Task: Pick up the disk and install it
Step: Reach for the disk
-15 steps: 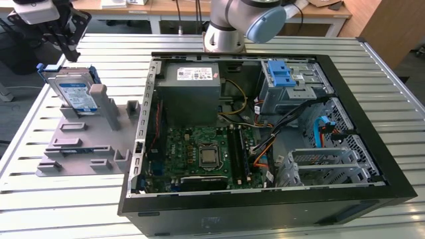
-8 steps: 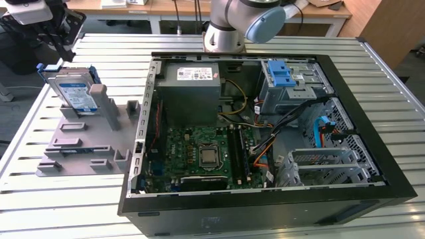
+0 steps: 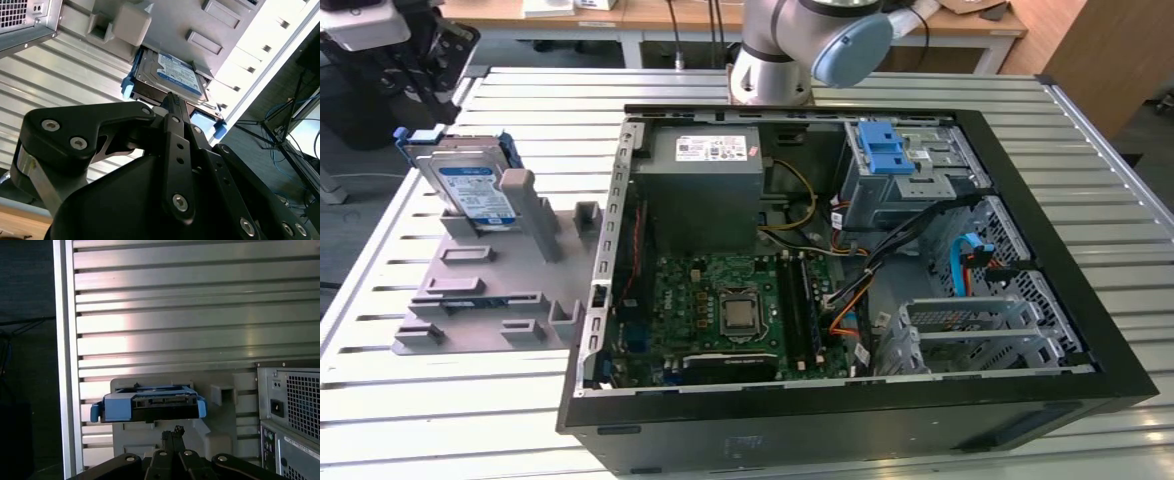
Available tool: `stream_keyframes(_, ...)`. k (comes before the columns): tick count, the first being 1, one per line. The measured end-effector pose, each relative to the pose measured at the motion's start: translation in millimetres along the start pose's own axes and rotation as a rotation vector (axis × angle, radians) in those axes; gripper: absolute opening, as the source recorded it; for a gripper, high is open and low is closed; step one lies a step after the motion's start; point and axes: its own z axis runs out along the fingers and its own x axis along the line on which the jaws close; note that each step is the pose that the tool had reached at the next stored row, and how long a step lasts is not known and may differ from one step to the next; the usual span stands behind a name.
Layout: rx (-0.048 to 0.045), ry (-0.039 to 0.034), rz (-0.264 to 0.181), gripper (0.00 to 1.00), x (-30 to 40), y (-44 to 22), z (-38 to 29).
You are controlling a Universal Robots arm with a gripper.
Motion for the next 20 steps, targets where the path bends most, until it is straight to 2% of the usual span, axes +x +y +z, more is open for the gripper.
stream_keyframes(13,0.0001,0.0008,0.000,0.11,16.9,1.6,3.2)
stream_keyframes(20,0.0020,0.0008,0.000,0.11,28.6,8.0,5.6)
